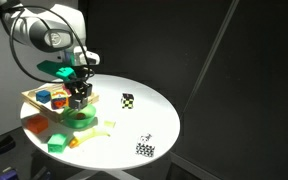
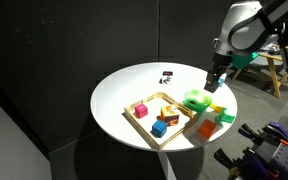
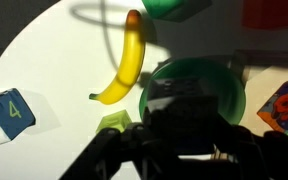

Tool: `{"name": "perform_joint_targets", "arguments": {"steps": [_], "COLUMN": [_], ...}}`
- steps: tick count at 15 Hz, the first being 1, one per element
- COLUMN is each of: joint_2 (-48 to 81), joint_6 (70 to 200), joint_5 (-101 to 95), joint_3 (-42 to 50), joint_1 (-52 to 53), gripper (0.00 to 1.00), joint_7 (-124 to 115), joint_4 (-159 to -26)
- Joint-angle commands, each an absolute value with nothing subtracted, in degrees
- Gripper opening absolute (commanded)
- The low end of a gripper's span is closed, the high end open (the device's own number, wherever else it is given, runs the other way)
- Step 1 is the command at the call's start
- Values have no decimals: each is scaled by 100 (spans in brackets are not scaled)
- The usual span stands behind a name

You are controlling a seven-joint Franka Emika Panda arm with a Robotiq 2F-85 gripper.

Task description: Put the grey block on top of the orange cube in the crate

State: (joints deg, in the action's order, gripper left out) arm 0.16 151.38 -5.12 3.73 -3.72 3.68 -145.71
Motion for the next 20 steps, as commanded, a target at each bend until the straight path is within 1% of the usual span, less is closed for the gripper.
{"name": "perform_joint_targets", "arguments": {"steps": [1, 2, 3, 13, 14, 20], "joint_2": [23, 9, 14, 15, 21, 78], "joint_6": [14853, 14823, 15025, 14999, 15002, 15061], "joint_5": [-480, -435, -500, -497, -510, -789], "joint_3": [340, 346, 350, 351, 346, 279], "joint_1": [-344, -357, -362, -363, -358, -301], "gripper": [31, 31, 56, 56, 31, 31], "joint_7": [202, 250, 327, 327, 312, 119], "joint_4": [-14359, -14348, -14488, -14460, -14445, -14331]}}
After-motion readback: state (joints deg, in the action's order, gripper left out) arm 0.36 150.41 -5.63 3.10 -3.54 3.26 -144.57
